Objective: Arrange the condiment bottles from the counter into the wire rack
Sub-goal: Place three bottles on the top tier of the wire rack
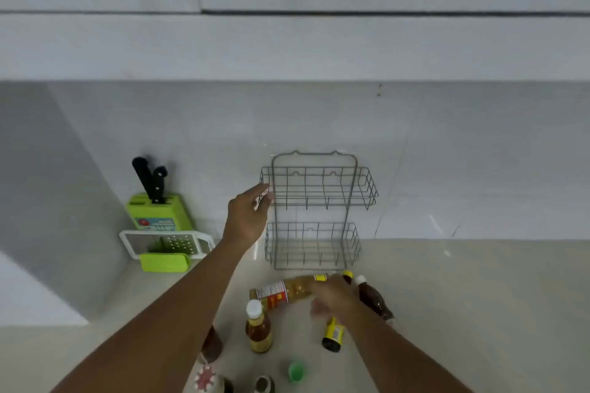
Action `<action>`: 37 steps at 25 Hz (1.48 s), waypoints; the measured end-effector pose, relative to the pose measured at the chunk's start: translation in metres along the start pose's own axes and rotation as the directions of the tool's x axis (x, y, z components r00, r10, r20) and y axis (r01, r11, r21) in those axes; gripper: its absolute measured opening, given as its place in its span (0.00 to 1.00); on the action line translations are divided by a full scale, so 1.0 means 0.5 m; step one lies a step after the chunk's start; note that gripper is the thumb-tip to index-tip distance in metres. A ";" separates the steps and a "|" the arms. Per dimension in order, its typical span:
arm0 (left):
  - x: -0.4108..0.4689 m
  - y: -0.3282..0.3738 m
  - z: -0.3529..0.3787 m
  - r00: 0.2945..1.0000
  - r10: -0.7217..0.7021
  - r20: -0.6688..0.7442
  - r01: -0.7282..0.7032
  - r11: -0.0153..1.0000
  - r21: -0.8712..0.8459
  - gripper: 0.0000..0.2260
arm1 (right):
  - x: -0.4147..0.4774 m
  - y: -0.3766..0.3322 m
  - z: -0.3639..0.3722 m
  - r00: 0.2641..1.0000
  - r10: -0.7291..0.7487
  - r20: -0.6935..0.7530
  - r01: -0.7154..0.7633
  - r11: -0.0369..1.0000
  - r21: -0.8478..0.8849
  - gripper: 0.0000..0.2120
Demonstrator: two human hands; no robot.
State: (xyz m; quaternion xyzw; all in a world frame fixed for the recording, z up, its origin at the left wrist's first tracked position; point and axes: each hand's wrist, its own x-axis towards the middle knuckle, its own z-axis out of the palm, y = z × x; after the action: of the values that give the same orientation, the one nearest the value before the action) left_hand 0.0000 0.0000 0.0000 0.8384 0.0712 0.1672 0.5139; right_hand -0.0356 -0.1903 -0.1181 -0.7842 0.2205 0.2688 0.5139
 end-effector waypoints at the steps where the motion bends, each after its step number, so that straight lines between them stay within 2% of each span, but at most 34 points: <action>1: 0.009 -0.004 0.004 0.998 0.031 -0.045 -0.032 0.999 -0.016 0.14 | 0.006 0.009 0.023 0.990 0.111 0.082 -0.119 0.989 0.088 0.18; 3: 0.018 -0.003 0.005 0.989 0.052 -0.135 -0.055 0.998 -0.019 0.13 | 0.030 0.026 0.061 0.955 0.229 0.189 -0.268 0.940 0.214 0.26; 7: 0.032 -0.011 0.005 0.984 -0.008 -0.179 0.001 0.999 -0.039 0.13 | 0.097 0.027 0.110 0.946 0.258 0.197 -0.322 0.822 0.469 0.26; 10: 0.042 -0.018 0.004 0.983 -0.057 -0.173 0.044 0.996 -0.080 0.13 | 0.131 0.013 0.136 0.934 0.278 0.223 -0.356 0.763 0.540 0.27; 14: 0.046 -0.028 0.006 0.982 -0.088 -0.168 0.064 0.988 -0.142 0.13 | 0.159 0.017 0.153 0.941 0.289 0.176 -0.336 0.747 0.574 0.29; 16: 0.048 -0.032 0.006 0.983 -0.095 -0.154 0.070 0.985 -0.160 0.13 | 0.151 0.025 0.154 0.964 0.260 0.047 -0.230 0.739 0.633 0.34; 19: 0.047 -0.030 0.006 0.982 -0.109 -0.155 0.081 0.981 -0.177 0.13 | 0.115 0.037 0.144 0.981 0.092 -0.170 0.054 0.717 0.695 0.45; 20: 0.047 -0.031 0.005 0.983 -0.104 -0.154 0.077 0.982 -0.173 0.14 | 0.093 0.034 0.133 0.981 0.026 -0.195 0.118 0.713 0.691 0.46; 22: 0.047 -0.032 0.005 0.983 -0.096 -0.154 0.071 0.984 -0.161 0.15 | 0.038 0.018 0.098 0.964 -0.109 -0.243 0.243 0.733 0.635 0.42; 24: 0.047 -0.038 0.006 0.982 -0.112 -0.152 0.084 0.980 -0.181 0.17 | -0.036 -0.016 0.047 0.900 -0.274 -0.338 0.419 0.756 0.503 0.30; 26: 0.047 -0.044 0.009 0.979 -0.141 -0.149 0.108 0.972 -0.209 0.18 | -0.118 -0.073 -0.011 0.779 -0.455 -0.433 0.606 0.724 0.330 0.21; 29: 0.046 -0.052 0.013 0.979 -0.158 -0.126 0.127 0.967 -0.222 0.18 | -0.212 -0.185 -0.085 0.592 -0.659 -0.464 0.800 0.552 0.236 0.24; 32: 0.044 -0.047 0.015 0.979 -0.168 -0.113 0.135 0.958 -0.254 0.16 | -0.228 -0.294 -0.118 0.441 -0.782 -0.441 0.896 0.411 0.168 0.26; 34: 0.039 -0.042 0.015 0.983 -0.156 -0.101 0.127 0.961 -0.247 0.15 | -0.211 -0.362 -0.120 0.393 -0.830 -0.396 0.914 0.400 0.068 0.26; 37: 0.034 -0.043 0.018 0.986 -0.140 -0.085 0.115 0.961 -0.251 0.16 | -0.164 -0.431 -0.109 0.390 -0.888 -0.245 0.907 0.417 -0.064 0.28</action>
State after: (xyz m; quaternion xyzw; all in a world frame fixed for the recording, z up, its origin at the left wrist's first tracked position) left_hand 0.0200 0.0074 -0.0194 0.7525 0.1301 0.1836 0.6189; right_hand 0.0469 -0.1543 0.1007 -0.7840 -0.1659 -0.1567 0.5773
